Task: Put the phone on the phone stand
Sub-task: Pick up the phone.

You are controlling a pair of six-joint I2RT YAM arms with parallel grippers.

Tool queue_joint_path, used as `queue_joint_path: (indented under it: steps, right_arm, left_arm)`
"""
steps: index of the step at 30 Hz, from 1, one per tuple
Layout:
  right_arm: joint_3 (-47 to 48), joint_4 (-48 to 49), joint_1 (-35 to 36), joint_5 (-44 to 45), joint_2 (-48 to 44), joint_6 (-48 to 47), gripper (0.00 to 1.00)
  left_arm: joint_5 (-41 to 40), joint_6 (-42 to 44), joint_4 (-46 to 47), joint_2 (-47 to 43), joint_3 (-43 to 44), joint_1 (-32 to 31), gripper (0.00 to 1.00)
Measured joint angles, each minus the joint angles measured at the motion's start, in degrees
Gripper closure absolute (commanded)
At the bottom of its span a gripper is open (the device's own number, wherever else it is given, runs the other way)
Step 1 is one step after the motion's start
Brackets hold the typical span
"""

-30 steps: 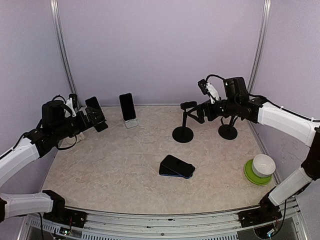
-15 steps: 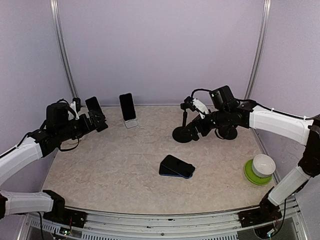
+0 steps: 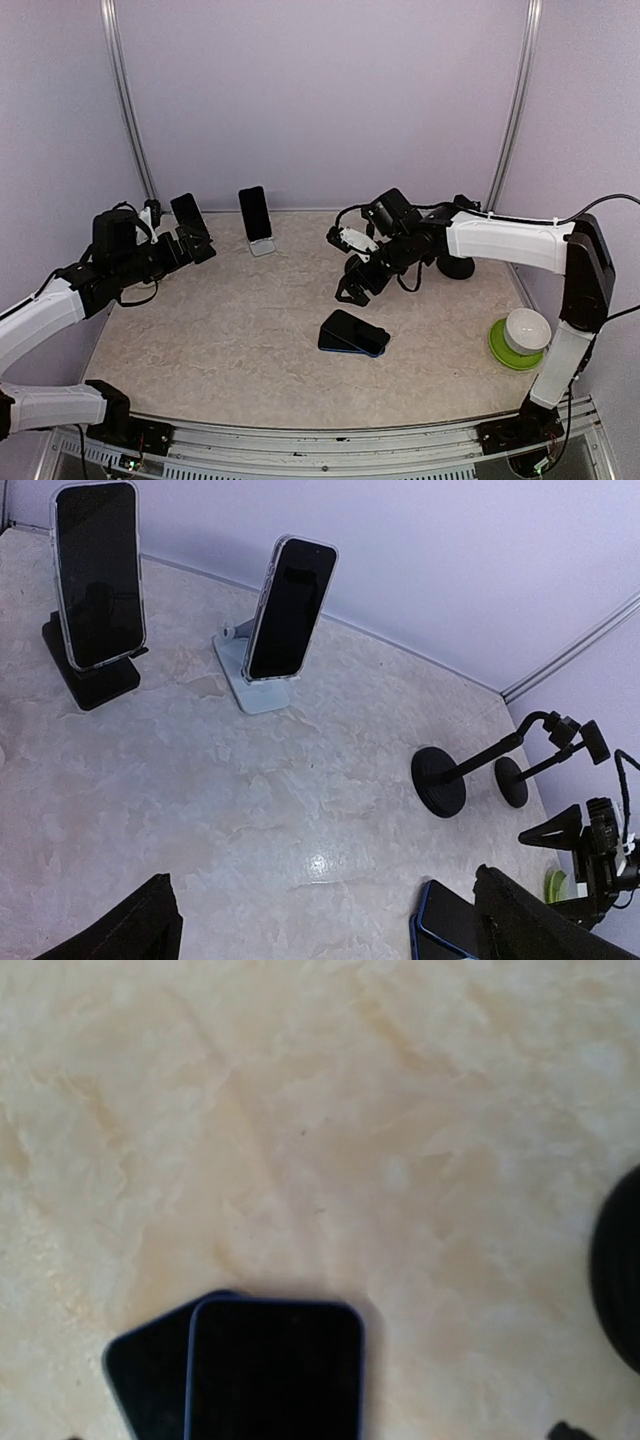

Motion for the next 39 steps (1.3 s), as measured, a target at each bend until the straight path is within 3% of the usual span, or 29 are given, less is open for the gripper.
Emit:
queue_joint_path:
  steps: [12,39]
  right_arm:
    - [11.61,-9.33,3.26,5.64,13.51,0.04,0.0]
    - [14.84,-13.57,5.14,6.51,22.12,1.88,0.0]
  left_arm:
    - [-1.53,0.7,-0.07,-2.05,-0.85,0.0,0.01]
    - [-3.54,0.94,-0.48,-4.09,-3.28,0.0,0.01]
